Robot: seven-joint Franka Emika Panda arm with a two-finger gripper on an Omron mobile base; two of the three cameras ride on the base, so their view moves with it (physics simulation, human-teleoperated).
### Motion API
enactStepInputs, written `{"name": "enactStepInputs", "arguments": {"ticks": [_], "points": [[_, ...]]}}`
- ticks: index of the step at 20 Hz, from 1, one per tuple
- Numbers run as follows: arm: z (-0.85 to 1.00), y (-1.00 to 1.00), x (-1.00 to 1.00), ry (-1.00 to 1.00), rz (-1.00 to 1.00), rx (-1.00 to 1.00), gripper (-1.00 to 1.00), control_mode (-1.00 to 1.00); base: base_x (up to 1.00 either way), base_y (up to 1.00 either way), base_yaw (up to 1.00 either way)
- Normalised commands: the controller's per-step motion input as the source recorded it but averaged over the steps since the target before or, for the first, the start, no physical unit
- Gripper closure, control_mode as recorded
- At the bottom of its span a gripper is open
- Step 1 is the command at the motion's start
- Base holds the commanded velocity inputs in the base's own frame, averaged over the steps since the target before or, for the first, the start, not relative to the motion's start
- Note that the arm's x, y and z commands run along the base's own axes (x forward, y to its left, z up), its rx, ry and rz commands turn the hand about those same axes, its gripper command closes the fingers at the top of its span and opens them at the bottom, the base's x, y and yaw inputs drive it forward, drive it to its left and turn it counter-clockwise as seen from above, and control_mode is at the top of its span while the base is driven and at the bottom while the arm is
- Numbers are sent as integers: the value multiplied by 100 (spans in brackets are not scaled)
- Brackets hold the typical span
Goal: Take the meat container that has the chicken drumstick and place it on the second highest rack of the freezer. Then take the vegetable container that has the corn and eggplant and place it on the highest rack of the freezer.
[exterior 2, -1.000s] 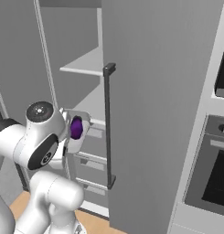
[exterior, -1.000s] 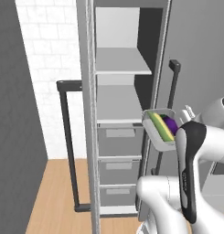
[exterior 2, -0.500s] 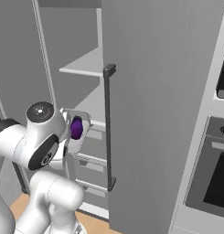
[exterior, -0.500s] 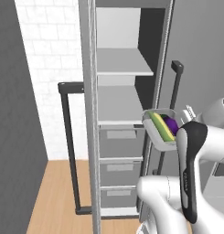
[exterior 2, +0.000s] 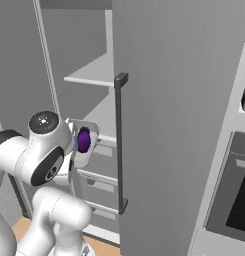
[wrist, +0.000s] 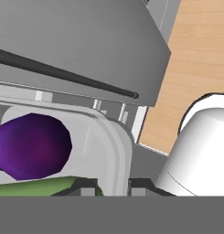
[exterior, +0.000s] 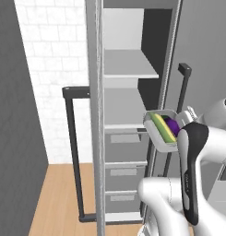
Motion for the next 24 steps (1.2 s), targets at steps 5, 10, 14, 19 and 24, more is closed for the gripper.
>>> {"name": "enactStepInputs", "arguments": {"ticks": [5,10,14,19,24], "points": [[0,29,22,0,-3,-2,100,-100,5,6,-1],[4,35,26,-6,-4,0,100,-100,0,0,0],[24,18,20,-10,-7,0,100,-100,0,0,0],[47,13,26,-4,-9,0,100,-100,0,0,0],[79,1,11,2,-7,0,100,-100,0,0,0]]}}
